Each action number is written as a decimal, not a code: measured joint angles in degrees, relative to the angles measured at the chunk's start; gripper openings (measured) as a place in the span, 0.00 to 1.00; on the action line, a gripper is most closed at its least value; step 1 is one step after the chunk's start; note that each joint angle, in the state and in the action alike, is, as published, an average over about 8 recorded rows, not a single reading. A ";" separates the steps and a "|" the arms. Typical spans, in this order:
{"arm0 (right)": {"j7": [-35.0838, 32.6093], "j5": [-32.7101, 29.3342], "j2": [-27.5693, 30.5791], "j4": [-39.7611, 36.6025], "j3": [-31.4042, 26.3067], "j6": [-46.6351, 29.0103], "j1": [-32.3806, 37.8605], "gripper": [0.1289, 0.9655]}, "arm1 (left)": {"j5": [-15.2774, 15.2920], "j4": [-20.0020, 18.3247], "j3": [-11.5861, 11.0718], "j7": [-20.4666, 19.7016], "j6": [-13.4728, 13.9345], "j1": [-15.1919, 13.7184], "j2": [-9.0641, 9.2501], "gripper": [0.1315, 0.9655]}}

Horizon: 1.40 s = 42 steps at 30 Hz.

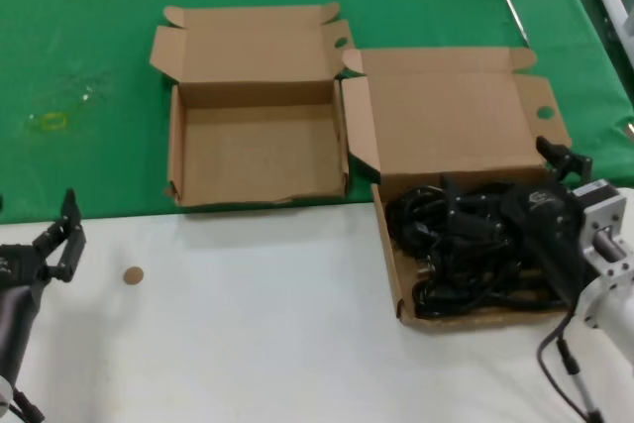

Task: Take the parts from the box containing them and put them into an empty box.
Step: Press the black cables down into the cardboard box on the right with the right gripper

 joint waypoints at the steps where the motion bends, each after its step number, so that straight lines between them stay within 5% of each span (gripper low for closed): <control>1: 0.35 -0.01 0.88 -0.12 -0.25 -0.37 0.15 1.00 | 0.00 0.00 0.00 0.00 0.00 0.00 0.00 0.56; 11: -0.50 -0.51 9.69 -2.33 -2.21 -9.55 2.57 1.00 | 0.00 0.00 0.00 0.00 0.00 0.00 0.00 0.28; 15: -2.20 -0.39 13.50 -2.58 -2.73 -15.08 3.94 1.00 | 0.00 0.00 0.00 0.00 0.00 0.00 0.00 0.28; 23: -6.60 -0.88 20.67 -3.82 -4.53 -26.07 9.34 1.00 | 0.00 0.00 0.00 0.00 0.00 0.00 0.00 0.11; 42: -20.59 -6.49 29.74 -11.47 -12.30 -47.35 25.68 1.00 | 0.01 0.00 0.00 -0.02 0.00 0.00 0.00 0.02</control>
